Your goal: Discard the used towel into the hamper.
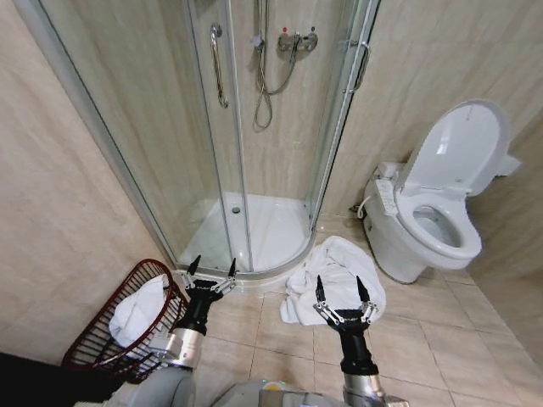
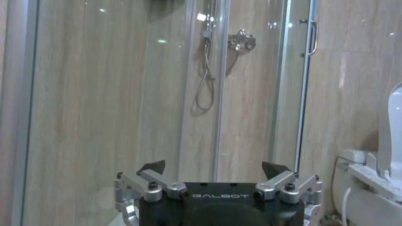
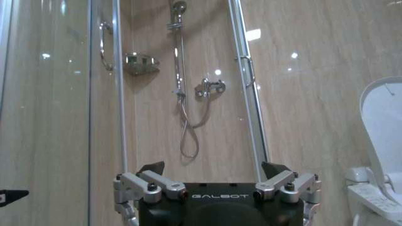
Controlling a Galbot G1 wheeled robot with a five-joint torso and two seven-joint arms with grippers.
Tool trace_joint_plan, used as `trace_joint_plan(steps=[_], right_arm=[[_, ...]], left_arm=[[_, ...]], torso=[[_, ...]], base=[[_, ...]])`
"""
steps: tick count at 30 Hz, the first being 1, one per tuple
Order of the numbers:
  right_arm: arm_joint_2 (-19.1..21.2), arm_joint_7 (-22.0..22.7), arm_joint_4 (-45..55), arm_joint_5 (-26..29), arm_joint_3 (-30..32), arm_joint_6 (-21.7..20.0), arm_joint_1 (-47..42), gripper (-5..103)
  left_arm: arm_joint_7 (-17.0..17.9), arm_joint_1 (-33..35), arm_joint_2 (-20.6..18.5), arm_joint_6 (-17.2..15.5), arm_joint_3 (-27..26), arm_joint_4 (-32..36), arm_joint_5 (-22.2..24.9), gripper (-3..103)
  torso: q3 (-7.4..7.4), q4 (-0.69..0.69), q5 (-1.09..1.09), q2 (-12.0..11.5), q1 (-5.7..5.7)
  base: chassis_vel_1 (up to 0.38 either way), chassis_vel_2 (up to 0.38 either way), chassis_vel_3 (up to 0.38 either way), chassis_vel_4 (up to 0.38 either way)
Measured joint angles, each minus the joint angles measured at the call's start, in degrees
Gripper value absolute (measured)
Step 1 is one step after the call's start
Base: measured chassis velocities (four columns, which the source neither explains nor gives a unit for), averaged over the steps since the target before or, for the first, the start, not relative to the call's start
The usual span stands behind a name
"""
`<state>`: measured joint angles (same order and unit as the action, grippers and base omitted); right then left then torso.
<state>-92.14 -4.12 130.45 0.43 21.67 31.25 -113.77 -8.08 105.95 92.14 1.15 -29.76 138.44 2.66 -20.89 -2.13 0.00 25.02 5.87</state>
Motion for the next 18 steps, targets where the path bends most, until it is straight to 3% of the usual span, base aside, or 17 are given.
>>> trace_joint_plan(steps=[18], right_arm=[[0.0, -0.1, -0.3, 0.1, 0.0, 0.1, 0.0, 100]], left_arm=[[0.0, 0.0, 0.0, 0.0, 0.0, 0.0, 0.0, 100]], torso=[[2.59, 0.0, 0.0, -4.1, -1.54]], base=[[0.0, 0.0, 0.0, 0.0]])
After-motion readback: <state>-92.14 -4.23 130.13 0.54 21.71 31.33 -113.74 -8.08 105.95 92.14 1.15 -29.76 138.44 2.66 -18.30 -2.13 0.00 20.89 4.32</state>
